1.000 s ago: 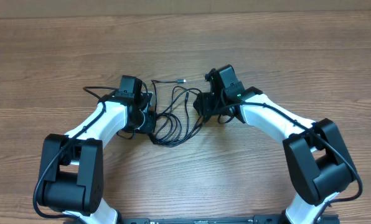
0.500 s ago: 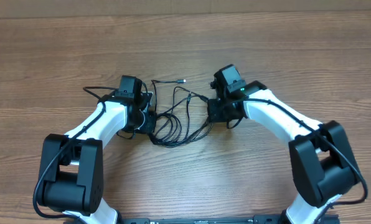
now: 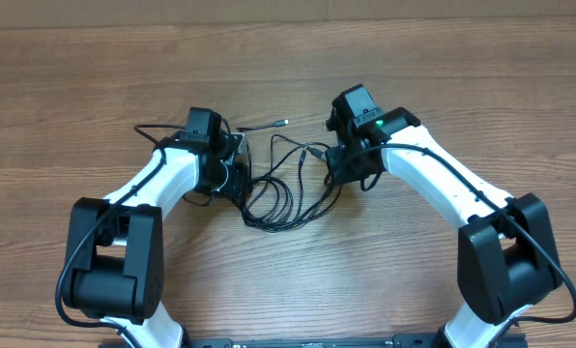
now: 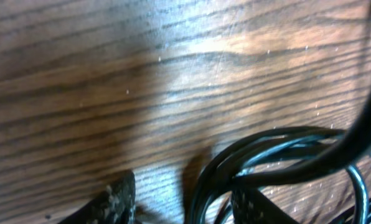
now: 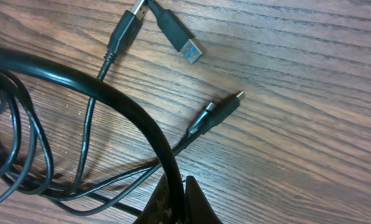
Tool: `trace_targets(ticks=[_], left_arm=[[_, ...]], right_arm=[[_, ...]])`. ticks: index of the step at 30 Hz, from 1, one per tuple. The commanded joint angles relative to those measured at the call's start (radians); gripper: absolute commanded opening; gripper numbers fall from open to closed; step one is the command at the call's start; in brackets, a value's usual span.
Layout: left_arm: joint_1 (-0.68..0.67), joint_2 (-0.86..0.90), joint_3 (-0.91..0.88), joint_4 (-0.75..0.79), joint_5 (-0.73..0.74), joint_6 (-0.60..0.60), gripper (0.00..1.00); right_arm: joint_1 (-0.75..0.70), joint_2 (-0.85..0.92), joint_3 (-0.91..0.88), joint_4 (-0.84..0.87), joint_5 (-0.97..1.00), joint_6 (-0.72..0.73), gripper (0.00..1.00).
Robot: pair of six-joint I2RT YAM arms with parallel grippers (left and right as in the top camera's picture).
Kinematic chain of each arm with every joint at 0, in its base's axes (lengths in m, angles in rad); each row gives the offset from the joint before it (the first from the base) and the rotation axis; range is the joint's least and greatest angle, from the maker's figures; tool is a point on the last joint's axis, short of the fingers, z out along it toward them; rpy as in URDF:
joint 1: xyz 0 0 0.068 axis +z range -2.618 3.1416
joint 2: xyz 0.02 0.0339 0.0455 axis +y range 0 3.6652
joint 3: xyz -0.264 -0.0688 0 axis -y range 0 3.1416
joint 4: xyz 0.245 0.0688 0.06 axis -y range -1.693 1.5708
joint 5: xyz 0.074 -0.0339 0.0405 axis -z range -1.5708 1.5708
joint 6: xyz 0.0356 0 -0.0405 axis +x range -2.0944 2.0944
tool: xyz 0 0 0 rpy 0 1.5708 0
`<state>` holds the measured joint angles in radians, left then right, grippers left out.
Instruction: Untangle cables
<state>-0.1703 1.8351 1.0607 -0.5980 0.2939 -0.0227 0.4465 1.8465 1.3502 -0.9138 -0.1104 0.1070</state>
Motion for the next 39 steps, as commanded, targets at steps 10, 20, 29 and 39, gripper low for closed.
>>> trace_targets(ticks=[10,20,29,39], left_arm=[[-0.083,-0.015,0.056,-0.086,-0.008,0.169,0.04],[0.108,-0.018,0.084,-0.097,0.31,0.112,0.04],[0.108,-0.018,0.084,-0.111,0.314,-0.214,0.04],[0.108,-0.018,0.084,-0.139,0.44,-0.25,0.04]], right_arm=[[-0.004,-0.023,0.024,-0.005,-0.12,0.054,0.06],[-0.002,-0.022,-0.015,-0.027,-0.128,0.517,0.4],[0.005,-0.021,-0.232,0.103,-0.288,1.001,0.36],[0.005,-0.021,-0.232,0.264,-0.34,1.036,0.4]])
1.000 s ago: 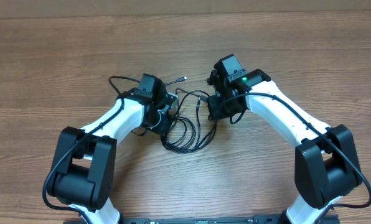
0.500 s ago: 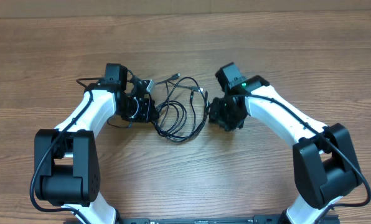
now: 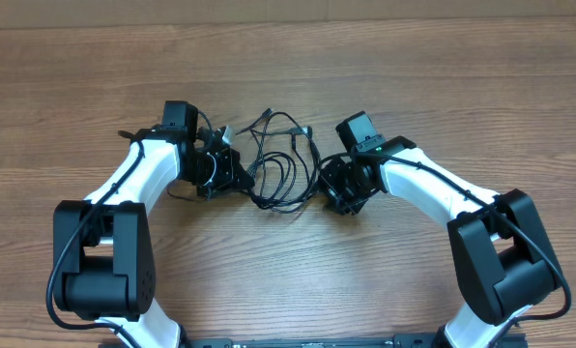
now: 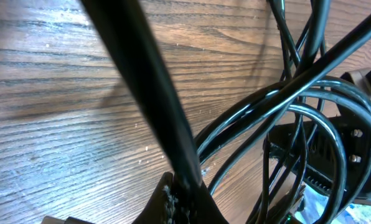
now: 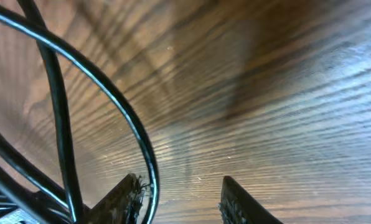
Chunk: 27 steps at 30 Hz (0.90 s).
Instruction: Untangle cables
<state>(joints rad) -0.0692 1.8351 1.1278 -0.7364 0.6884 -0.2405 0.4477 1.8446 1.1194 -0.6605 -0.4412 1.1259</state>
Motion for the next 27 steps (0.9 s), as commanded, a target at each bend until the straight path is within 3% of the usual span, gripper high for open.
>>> trace_targets(ticks=[1,7,10,11,17,27], left_arm=[[0.006,-0.018,0.017,0.0,0.046,-0.053,0.04],[0.006,-0.018,0.017,0.0,0.213,-0.056,0.04],[0.006,-0.018,0.017,0.003,0.219,-0.055,0.04],[0.006,-0.018,0.017,0.005,0.214,-0.055,0.04],[0.006,-0.018,0.017,0.017,0.003,-0.051,0.04],[0.032,-0.018,0.017,0.041,0.002,-0.051,0.04]], right_arm=[[0.004,-0.019,-0.001,0.025,-0.009,0.039,0.4],[0.016,-0.019,-0.001,0.098,-0.005,0.109,0.34],[0.016,-0.019,-0.001,0.117,0.042,0.104,0.08],[0.016,-0.019,-0.001,0.113,0.059,0.091,0.04],[0.005,-0.019,-0.001,0.024,0.074,-0.168,0.04],[-0.081,-0.019,-0.001,-0.203,0.17,-0.505,0.04]])
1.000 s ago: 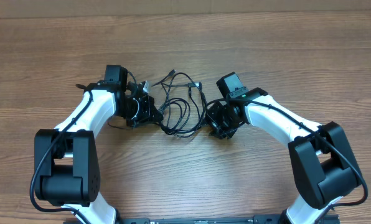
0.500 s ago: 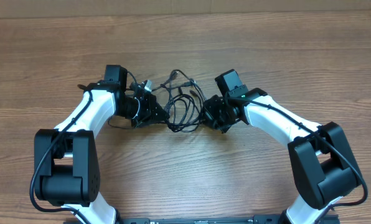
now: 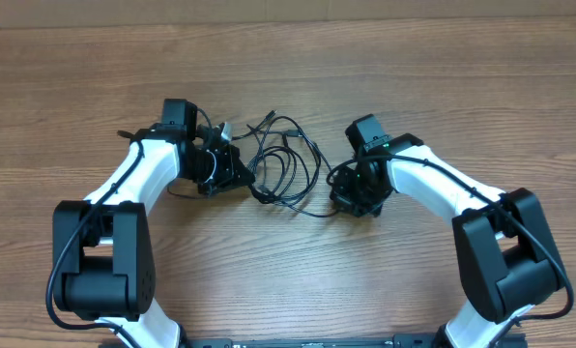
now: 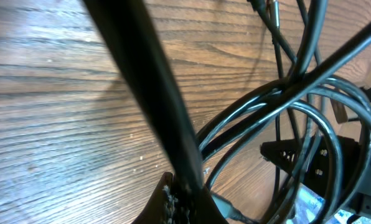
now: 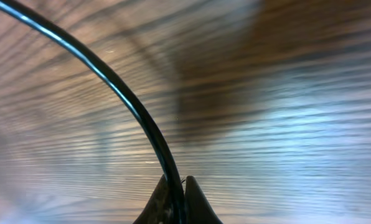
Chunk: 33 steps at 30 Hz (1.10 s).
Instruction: Untangle cables
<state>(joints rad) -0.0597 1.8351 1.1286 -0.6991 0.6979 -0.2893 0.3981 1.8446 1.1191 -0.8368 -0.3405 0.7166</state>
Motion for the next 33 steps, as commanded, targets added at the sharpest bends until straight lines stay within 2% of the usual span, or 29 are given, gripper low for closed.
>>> trace_targets(ticks=[1,4,7,12,16,21,22,23,24,25,27,28,29,33], left_arm=[[0.027,-0.018,0.016,0.004,-0.008,-0.002,0.04],[0.028,-0.018,0.016,-0.002,-0.053,-0.002,0.04],[0.028,-0.018,0.016,-0.01,-0.057,0.065,0.04],[-0.003,-0.018,0.011,-0.102,-0.349,0.088,0.04],[-0.068,-0.018,0.01,-0.116,-0.412,0.164,0.04],[-0.131,-0.018,0.008,-0.119,-0.606,0.162,0.04],[-0.132,-0.018,0.005,-0.116,-0.604,0.162,0.04],[-0.132,-0.018,0.002,-0.116,-0.605,0.162,0.04],[-0.132,-0.018,0.0,-0.115,-0.605,0.162,0.04],[-0.132,-0.017,-0.001,-0.115,-0.605,0.162,0.04],[-0.132,-0.017,-0.003,-0.115,-0.604,0.151,0.08],[-0.132,-0.017,-0.007,-0.112,-0.604,0.15,0.2],[-0.132,-0.017,-0.008,-0.111,-0.604,0.15,0.48],[-0.123,-0.018,0.014,-0.127,-0.593,0.124,0.52]], right_arm=[[-0.043,-0.019,-0.001,-0.041,0.079,-0.106,0.04],[-0.081,-0.019,-0.001,-0.055,0.088,-0.147,0.04],[-0.086,-0.019,-0.001,-0.052,0.203,-0.149,0.04],[-0.086,-0.019,-0.001,0.053,0.398,-0.149,0.04],[-0.086,-0.019,-0.001,0.26,0.426,-0.146,0.04],[-0.086,-0.019,-0.001,0.48,0.483,-0.15,0.04],[-0.086,-0.019,-0.001,0.512,0.502,-0.15,0.12],[-0.086,-0.019,-0.001,0.544,0.515,-0.151,0.25],[-0.086,-0.019,-0.001,0.575,0.52,-0.179,0.51],[-0.086,-0.019,-0.001,0.588,0.52,-0.195,0.83],[-0.086,-0.019,-0.001,0.578,0.52,-0.195,0.95],[-0.086,-0.019,-0.001,0.563,0.52,-0.195,0.97],[-0.086,-0.019,-0.001,0.526,0.515,-0.195,0.99],[-0.086,-0.019,-0.001,0.365,0.398,-0.195,1.0]])
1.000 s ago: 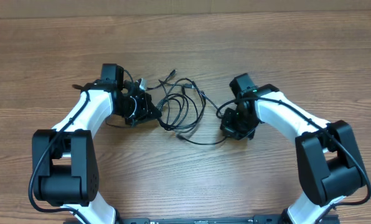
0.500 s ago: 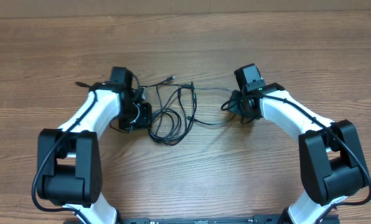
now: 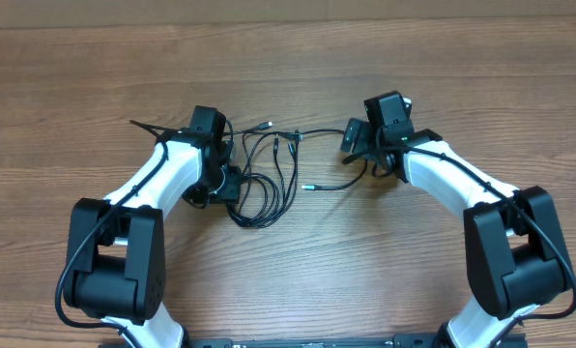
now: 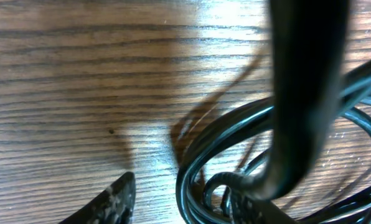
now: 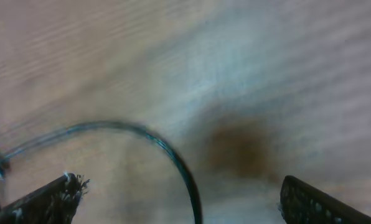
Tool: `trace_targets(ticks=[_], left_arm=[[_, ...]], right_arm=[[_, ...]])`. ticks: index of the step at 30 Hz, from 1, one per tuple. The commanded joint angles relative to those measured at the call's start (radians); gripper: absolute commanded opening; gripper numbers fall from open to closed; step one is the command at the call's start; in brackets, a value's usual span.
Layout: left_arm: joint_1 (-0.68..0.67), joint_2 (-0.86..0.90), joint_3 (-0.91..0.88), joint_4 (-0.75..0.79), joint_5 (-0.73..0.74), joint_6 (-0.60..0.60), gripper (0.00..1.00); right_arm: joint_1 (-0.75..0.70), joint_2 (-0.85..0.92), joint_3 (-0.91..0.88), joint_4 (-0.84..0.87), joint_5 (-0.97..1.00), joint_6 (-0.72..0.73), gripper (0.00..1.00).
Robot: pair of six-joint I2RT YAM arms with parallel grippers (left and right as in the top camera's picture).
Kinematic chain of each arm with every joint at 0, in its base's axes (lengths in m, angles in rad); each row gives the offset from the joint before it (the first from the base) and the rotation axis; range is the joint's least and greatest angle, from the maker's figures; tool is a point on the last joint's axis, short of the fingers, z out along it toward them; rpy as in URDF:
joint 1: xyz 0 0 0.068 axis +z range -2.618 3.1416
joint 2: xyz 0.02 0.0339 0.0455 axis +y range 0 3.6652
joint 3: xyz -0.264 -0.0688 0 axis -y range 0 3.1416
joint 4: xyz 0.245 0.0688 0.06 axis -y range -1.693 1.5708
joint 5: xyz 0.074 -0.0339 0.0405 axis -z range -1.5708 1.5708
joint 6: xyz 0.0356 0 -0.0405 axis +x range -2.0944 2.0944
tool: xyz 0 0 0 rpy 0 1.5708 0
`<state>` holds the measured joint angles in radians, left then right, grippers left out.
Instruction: Untangle cables
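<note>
A bundle of thin black cables point(image 3: 264, 188) lies in loose loops on the wooden table, between the two arms. One strand point(image 3: 322, 131) runs from the loops toward the right arm, and a plug end point(image 3: 310, 188) lies below it. My left gripper point(image 4: 182, 205) is open at the loops' left edge, and several cable loops point(image 4: 204, 162) lie between its fingers point(image 4: 117, 199). A thick dark cable point(image 4: 304, 93) hangs close to that camera. My right gripper point(image 5: 185, 205) is wide open over a single thin cable point(image 5: 173, 158); that view is blurred.
The wooden table point(image 3: 288, 58) stretches in all directions around the cables. Small plug ends point(image 3: 269, 125) lie at the far side of the bundle. Both white arms bend inward from the near edge.
Both grippers were shut on cables and are now open. The right gripper has moved toward the far side of the table. The bundle now sits closer to the left gripper, with one strand reaching right.
At first my left gripper stood open beside the loops while the right was shut on a cable. Then the left was shut on a cable and the right open. Later both were shut on cables with the bundle between them. Now both are open.
</note>
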<state>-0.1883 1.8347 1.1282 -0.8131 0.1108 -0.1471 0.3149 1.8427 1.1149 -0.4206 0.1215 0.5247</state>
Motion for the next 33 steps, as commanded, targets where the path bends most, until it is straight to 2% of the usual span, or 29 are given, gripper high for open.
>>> trace_targets(ticks=[1,3,5,7,10,11,12,14,15,20,25,27,30,31,33], left_arm=[[0.01,-0.018,0.032,-0.031,-0.005,-0.026,0.52],[0.014,-0.018,0.071,-0.074,0.006,-0.026,0.54],[0.016,-0.018,0.093,-0.071,0.06,-0.079,0.55],[0.019,-0.018,0.092,-0.009,0.118,-0.115,0.59],[0.018,-0.017,0.092,0.097,0.115,-0.123,0.62],[0.018,-0.017,0.092,0.108,0.115,-0.123,0.54],[0.017,-0.017,0.092,0.115,0.116,-0.123,0.27],[0.016,-0.017,0.092,0.114,0.127,-0.123,0.08],[0.012,-0.017,0.091,0.114,0.126,-0.122,0.04],[0.005,-0.015,0.089,0.113,0.148,-0.123,0.04],[0.011,-0.016,0.127,0.1,0.38,-0.085,0.06],[0.011,-0.015,0.125,0.076,0.363,-0.085,0.06],[-0.013,-0.015,0.1,0.025,0.244,-0.085,0.04],[-0.02,-0.015,0.083,0.026,0.232,-0.085,0.04],[-0.034,-0.007,0.046,0.034,0.23,-0.085,0.05]], right_arm=[[-0.003,-0.018,0.003,-0.111,-0.098,-0.003,1.0],[-0.003,-0.018,0.003,-0.197,-0.179,-0.002,1.0],[0.005,-0.018,0.003,-0.265,-0.28,-0.002,1.0],[0.028,-0.018,0.003,-0.282,-0.362,-0.002,1.0],[0.094,-0.018,0.003,-0.283,-0.413,-0.003,1.0],[0.121,-0.018,0.003,-0.286,-0.444,-0.003,1.0],[0.158,-0.018,0.003,-0.285,-0.499,-0.003,1.0],[0.219,-0.018,0.003,-0.27,-0.549,-0.003,1.0],[0.259,-0.018,0.003,-0.247,-0.571,-0.003,1.0],[0.398,-0.018,0.003,-0.134,-0.587,-0.006,1.0],[0.417,-0.018,0.015,-0.111,-0.629,-0.006,0.98],[0.417,-0.018,0.015,-0.091,-0.632,-0.006,0.98],[0.417,-0.018,0.015,-0.061,-0.615,0.001,0.92],[0.417,-0.018,0.014,-0.059,-0.606,0.002,0.88],[0.417,-0.018,0.012,-0.06,-0.601,0.002,0.68]])
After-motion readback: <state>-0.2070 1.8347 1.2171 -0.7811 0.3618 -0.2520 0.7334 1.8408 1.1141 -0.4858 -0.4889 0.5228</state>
